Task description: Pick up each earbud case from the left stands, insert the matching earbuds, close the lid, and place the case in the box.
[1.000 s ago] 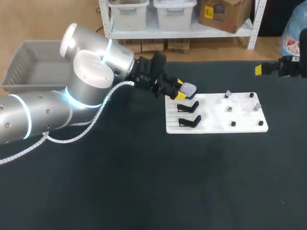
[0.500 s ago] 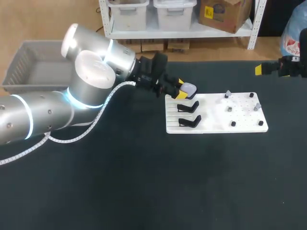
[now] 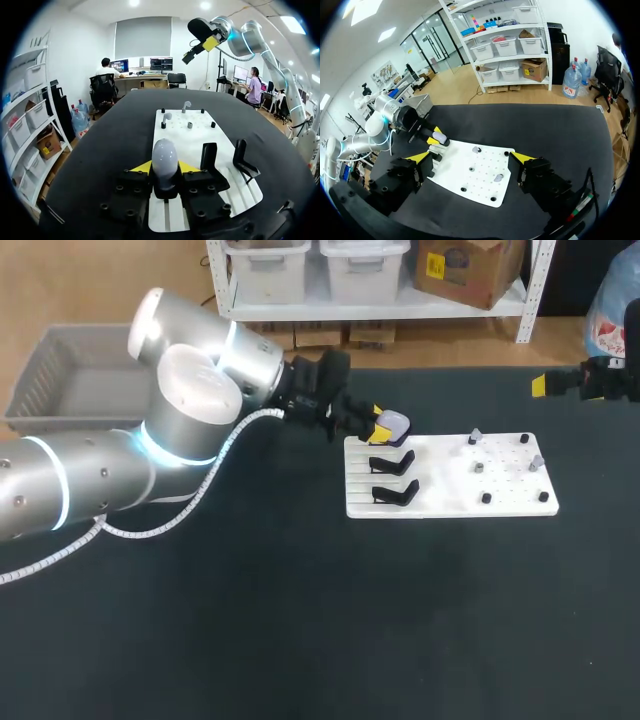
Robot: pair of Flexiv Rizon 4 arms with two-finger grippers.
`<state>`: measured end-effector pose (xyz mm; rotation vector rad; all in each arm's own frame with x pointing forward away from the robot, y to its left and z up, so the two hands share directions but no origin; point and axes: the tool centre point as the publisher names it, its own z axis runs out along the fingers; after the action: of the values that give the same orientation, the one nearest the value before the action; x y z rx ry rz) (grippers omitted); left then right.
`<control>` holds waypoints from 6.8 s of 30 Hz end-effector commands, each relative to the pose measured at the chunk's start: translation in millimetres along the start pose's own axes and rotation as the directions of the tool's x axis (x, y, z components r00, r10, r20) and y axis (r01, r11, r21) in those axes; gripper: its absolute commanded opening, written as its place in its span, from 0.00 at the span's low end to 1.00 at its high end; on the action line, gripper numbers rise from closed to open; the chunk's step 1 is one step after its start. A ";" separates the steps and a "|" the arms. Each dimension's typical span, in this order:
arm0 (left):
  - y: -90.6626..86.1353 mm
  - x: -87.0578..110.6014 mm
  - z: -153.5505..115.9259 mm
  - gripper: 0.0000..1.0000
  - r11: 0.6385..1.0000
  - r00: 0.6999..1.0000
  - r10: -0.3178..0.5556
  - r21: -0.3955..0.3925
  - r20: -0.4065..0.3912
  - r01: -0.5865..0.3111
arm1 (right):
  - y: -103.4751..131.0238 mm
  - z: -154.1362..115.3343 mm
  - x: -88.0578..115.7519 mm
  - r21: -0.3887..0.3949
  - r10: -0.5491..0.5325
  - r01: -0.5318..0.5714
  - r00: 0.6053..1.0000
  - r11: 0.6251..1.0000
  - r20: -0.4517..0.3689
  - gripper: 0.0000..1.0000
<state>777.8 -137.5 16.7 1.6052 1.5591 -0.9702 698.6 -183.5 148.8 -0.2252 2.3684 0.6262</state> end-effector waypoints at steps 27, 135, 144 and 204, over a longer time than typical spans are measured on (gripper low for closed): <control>-104.2 -88.5 -62.6 0.00 0.997 0.901 0.051 -0.078 0.431 -0.019 | 0.2 -0.6 0.2 0.001 0.000 0.000 1.000 1.000 0.000 1.00; -141.1 -87.2 -53.6 0.00 0.998 0.895 0.033 0.031 0.446 -0.053 | 176.0 65.6 72.8 -0.143 -0.086 0.070 0.990 0.987 -0.109 1.00; -141.1 -87.2 -53.6 0.00 0.998 0.895 0.033 0.031 0.446 -0.053 | 170.1 74.5 69.8 -0.145 -0.069 0.052 0.991 0.988 -0.113 1.00; -141.1 -87.2 -53.6 0.00 0.998 0.895 0.033 0.031 0.446 -0.053 | 9.5 23.8 64.5 0.386 -0.125 0.466 0.750 0.796 -0.649 1.00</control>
<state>638.8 -126.9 122.7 1.3164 1.1881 -1.2501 648.8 -170.8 105.0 -0.6431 2.8376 -0.1581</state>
